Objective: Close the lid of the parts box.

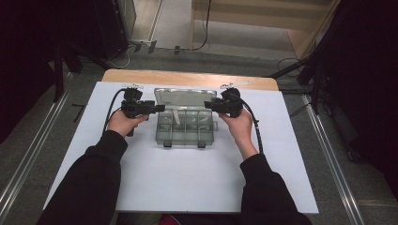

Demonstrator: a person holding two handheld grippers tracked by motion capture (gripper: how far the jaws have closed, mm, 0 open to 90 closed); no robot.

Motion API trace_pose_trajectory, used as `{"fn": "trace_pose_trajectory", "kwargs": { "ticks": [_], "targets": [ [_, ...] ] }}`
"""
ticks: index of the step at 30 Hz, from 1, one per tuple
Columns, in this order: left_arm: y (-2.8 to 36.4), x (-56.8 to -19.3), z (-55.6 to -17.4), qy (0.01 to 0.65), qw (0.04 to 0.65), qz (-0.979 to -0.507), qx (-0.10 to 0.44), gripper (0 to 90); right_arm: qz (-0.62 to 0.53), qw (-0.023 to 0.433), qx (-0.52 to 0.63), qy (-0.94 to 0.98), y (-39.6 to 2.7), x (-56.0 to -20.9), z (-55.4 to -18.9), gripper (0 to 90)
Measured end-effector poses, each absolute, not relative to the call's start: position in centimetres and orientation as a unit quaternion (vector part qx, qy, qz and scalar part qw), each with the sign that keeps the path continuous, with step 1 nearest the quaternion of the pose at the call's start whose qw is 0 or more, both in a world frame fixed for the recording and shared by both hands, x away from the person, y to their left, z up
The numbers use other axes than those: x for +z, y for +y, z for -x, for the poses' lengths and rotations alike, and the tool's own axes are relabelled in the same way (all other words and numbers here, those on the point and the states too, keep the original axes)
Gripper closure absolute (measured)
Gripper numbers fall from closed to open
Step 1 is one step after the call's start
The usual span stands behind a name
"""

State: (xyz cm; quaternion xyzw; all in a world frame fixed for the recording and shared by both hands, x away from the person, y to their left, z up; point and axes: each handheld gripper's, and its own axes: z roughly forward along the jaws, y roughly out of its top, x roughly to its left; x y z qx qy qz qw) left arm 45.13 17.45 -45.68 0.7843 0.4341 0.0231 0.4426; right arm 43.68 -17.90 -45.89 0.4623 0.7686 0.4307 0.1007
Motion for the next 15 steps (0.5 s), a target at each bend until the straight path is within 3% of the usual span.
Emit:
{"fn": "trace_pose_trajectory", "kwargs": {
  "ticks": [5,11,15],
  "targets": [
    [18.3,-45.5,-44.6,0.441,0.434,-0.786,0.019,38.5,-0.464,0.098,0.438,0.764,-18.0,-46.0,-43.5,56.2],
    [19.4,-45.2,-45.0,0.473,0.424,-0.772,-0.001,60.8,-0.462,0.092,0.443,0.763,-18.2,-46.1,-43.5,55.8],
    [19.5,-45.0,-45.5,0.468,0.420,-0.777,0.014,75.2,-0.458,0.089,0.447,0.763,-18.4,-46.2,-43.5,55.8]
  ]
}}
